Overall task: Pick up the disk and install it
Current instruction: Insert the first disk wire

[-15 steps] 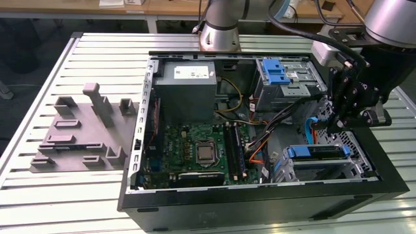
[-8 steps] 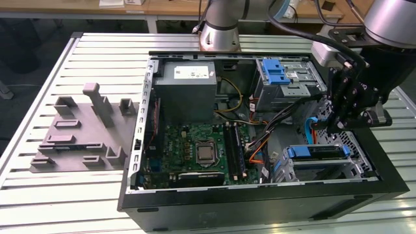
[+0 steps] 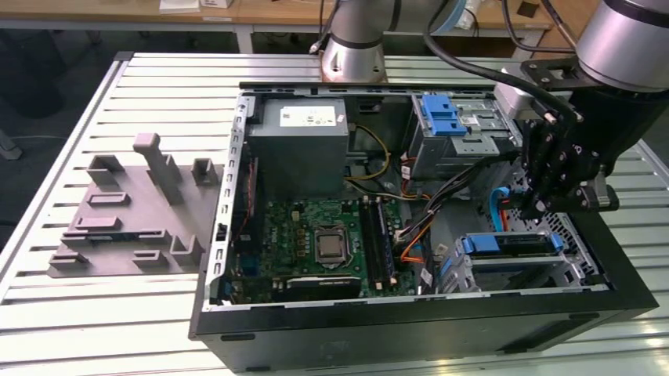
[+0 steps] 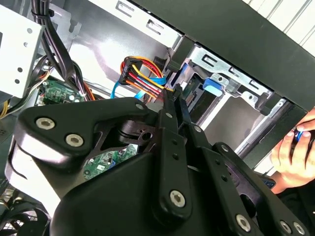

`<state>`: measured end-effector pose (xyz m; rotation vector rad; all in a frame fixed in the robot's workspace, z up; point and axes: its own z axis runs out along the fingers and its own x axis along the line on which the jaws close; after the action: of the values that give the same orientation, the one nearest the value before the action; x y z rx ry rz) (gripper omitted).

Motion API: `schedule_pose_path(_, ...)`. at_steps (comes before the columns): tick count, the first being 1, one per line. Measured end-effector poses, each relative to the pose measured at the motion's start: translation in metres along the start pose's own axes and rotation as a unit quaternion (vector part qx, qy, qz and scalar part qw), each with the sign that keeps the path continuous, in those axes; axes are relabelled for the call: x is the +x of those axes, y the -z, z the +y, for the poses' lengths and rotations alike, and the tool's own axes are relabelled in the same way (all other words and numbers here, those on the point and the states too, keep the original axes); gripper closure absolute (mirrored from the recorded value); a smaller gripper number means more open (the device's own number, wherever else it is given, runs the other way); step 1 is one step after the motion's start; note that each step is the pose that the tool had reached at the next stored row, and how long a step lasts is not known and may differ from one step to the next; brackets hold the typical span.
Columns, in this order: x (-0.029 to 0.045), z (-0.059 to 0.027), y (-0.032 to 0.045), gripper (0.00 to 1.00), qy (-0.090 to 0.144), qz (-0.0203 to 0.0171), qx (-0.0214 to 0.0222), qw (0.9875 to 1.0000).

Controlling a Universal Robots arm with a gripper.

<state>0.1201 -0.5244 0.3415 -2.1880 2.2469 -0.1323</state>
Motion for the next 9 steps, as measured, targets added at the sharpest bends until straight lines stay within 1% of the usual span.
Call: schedule_pose_path(9, 0.0000, 0.0000, 0.0002, 0.84, 0.000, 0.0000, 0.0000, 1.0000)
